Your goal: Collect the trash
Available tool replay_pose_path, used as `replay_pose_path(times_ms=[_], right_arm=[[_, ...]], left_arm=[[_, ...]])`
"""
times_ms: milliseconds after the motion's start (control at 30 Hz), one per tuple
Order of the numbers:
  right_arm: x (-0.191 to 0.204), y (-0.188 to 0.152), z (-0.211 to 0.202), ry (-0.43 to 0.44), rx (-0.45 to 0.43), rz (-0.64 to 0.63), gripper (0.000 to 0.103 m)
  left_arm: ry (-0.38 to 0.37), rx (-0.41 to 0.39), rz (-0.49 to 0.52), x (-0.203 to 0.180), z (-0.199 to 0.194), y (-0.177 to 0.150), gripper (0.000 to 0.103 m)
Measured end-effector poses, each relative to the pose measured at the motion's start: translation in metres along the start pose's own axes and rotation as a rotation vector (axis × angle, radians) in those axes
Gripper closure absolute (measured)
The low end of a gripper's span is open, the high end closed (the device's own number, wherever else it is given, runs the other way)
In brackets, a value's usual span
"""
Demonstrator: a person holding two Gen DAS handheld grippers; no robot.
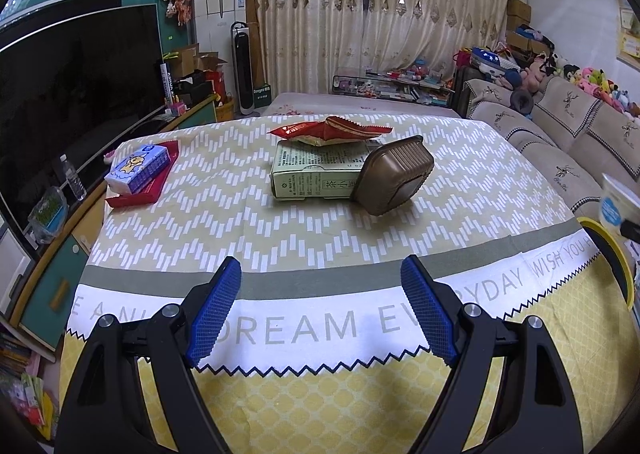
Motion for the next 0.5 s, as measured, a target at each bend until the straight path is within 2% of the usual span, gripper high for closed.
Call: replay_pose_path(times_ms=[133, 233, 333, 500], right_arm=[[-0.052, -0.025, 0.022, -0.100, 0.062, 0.074, 0.035], [-0.077, -0.040, 0.036, -0.142, 0.099, 0.117, 0.035], [-0.088, -0.048, 0.047, -0.170, 0.120, 0.134, 0.035], [-0.093, -0.055, 0.052, -0.168, 0.139, 0.169, 0.033]], left_arm=[[0.003, 0.010, -0.009, 0.002, 0.002, -0.001, 0.022], [0.007, 0.018, -0.015, 0.004, 0.005, -0.001, 0.022], [0.010, 0.025, -0.021, 0.006, 0.007, -0.002, 0.022], [0.015, 0.028, -0.013, 0.005, 0.008, -0.002, 0.022]])
Point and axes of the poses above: each gripper's, at about its wrist camera, not at the fingertips, and z roughly the way its jaws point, x to its left, y to its top, the point moved 7 cm from there along z, roughly the way its jaws point, and after that the axes turned 12 degrees about -y, right-handed, at the moved point
